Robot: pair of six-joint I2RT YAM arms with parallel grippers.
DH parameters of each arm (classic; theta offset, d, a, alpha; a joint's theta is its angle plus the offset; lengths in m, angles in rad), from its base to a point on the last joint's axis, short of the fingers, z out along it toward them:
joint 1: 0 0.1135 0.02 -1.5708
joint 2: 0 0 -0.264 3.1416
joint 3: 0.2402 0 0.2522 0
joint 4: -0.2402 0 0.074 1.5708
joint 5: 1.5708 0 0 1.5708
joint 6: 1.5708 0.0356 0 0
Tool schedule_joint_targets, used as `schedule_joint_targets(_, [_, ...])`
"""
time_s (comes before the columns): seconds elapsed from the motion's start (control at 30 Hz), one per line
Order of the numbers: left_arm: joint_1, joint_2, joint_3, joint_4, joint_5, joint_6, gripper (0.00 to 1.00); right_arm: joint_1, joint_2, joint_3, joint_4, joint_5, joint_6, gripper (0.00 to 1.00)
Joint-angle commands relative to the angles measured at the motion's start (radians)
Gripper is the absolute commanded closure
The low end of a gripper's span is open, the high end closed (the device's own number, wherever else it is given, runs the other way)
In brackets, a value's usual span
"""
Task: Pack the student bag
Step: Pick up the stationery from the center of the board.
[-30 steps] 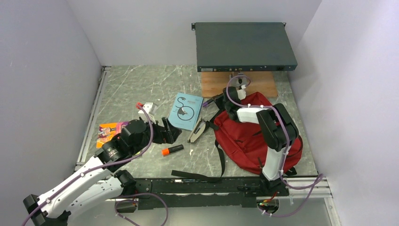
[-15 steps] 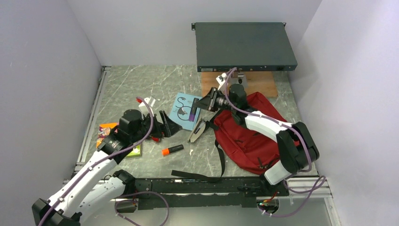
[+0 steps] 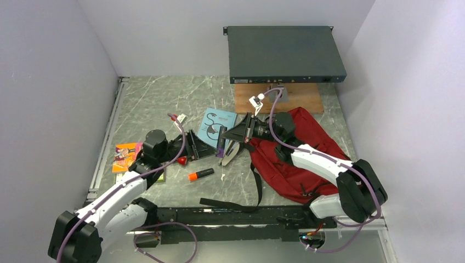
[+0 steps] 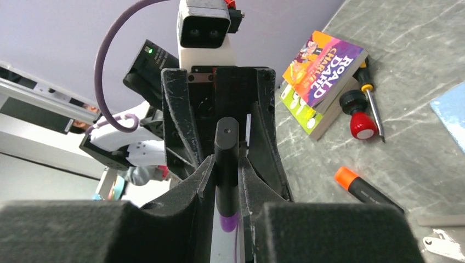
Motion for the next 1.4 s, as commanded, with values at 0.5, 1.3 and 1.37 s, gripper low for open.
schedule_joint_targets(0.5, [-0.026,-0.02,-0.04,0.419,0.076,-0.142,0.7,0.092,-0.021,-0.02,0.18,0.1,0.077,1.0])
schedule_joint_targets(1.3, [-0.041,-0.002,0.181,-0.254,0.396,0.403,1.0,0.055,-0.101,0.421,-1.066,-0.28,-0.666,0.4])
schedule_joint_targets(1.37, [-0.056,0.001,0.201,-0.34,0.388,0.456,1.0,0.055,-0.097,0.442,-1.083,-0.289,-0.679,0.4])
